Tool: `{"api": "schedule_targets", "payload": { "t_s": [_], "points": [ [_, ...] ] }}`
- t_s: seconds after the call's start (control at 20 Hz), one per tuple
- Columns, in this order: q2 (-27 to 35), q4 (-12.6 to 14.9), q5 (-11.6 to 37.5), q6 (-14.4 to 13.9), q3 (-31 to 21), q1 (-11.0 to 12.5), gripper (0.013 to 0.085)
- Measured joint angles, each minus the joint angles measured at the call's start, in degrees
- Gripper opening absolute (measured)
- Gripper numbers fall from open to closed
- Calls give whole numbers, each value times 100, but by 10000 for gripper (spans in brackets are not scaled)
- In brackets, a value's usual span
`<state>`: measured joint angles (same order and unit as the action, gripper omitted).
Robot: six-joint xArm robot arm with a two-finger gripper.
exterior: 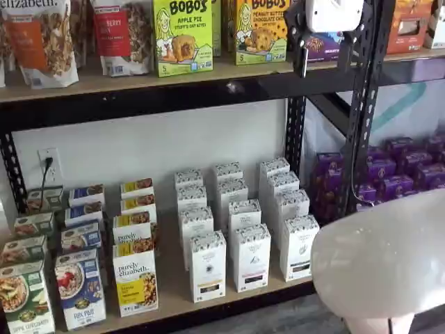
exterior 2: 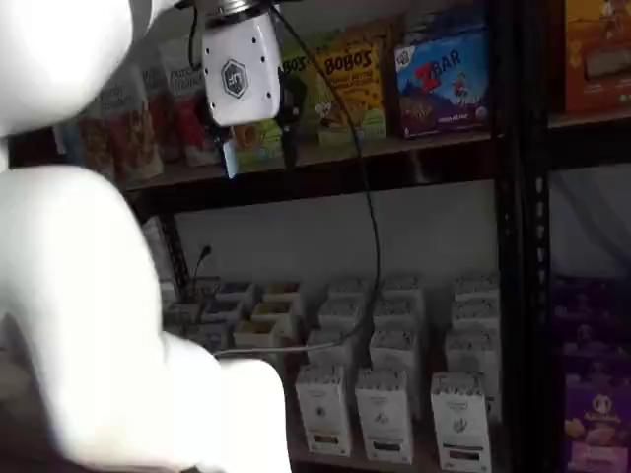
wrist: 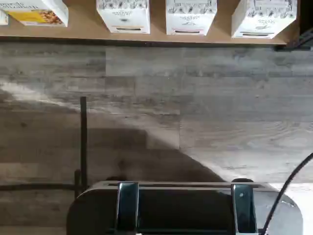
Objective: Pick up the white box with a green strip in the middle, on the bottom shelf, the sixth box from the left
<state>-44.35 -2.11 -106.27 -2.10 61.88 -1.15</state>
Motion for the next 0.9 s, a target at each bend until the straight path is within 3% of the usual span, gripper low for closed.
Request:
{"api": "schedule_targets", "payload": {
  "t_s": [0.1,0.35,0.65,0.9],
  "points": [
    [-25,233,47,-96,-25,-171,850],
    [-80,340,209,-142,-109,-231,850],
    [-185,701,656,-258,-505,-388,850],
    [-331,497,1558,0,-1403,-30,850]
  ]
}}
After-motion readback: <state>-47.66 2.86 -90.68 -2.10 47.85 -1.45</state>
